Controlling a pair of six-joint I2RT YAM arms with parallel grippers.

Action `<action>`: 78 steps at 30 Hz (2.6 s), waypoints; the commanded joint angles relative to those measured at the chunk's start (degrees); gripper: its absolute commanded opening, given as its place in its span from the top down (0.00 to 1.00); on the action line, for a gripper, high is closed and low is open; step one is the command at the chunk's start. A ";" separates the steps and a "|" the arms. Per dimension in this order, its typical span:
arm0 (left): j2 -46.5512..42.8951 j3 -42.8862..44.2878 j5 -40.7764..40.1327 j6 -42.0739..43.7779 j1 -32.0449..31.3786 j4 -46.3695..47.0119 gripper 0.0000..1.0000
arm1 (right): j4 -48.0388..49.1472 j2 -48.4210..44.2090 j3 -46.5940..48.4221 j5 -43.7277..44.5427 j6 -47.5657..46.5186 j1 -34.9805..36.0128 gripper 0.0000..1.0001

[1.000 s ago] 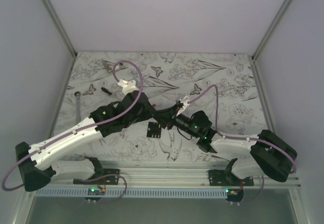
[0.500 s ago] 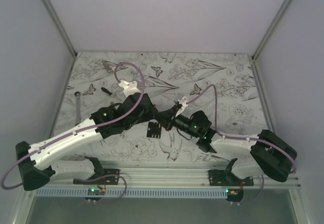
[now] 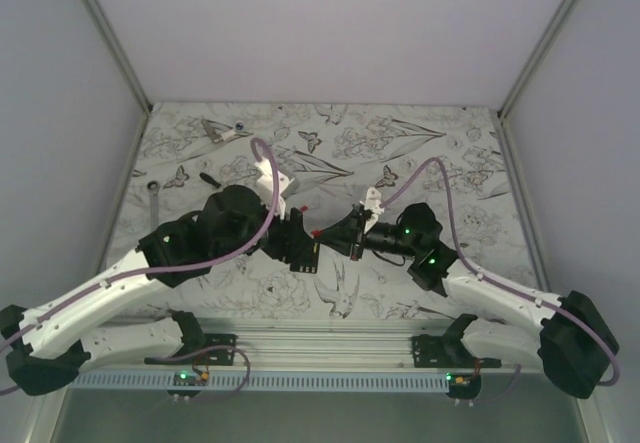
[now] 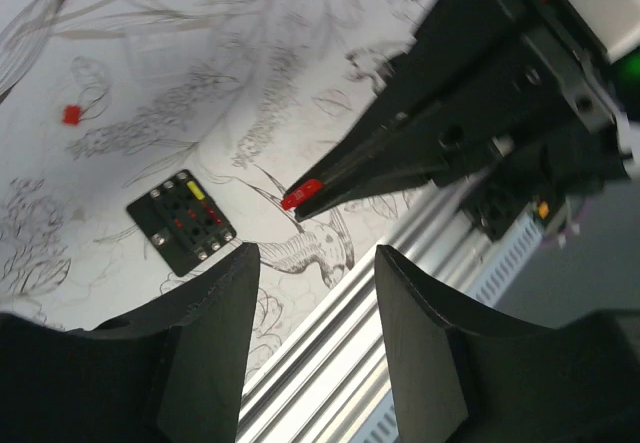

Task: Snap on the fuse box
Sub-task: Pick up the fuse from the center of the board.

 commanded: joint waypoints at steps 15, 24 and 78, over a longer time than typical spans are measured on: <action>5.62 5.14 22.25 23.63 0.07 0.54 0.66 | -17.91 -6.38 5.53 -19.86 -9.77 -2.87 1.00; 6.77 4.27 24.81 25.44 0.16 0.62 0.71 | -16.63 -6.14 5.13 -20.76 -9.37 -3.44 1.00; 13.94 -0.18 2.32 6.97 3.68 -6.93 1.00 | -21.09 -15.03 -2.90 17.44 0.51 -5.92 0.27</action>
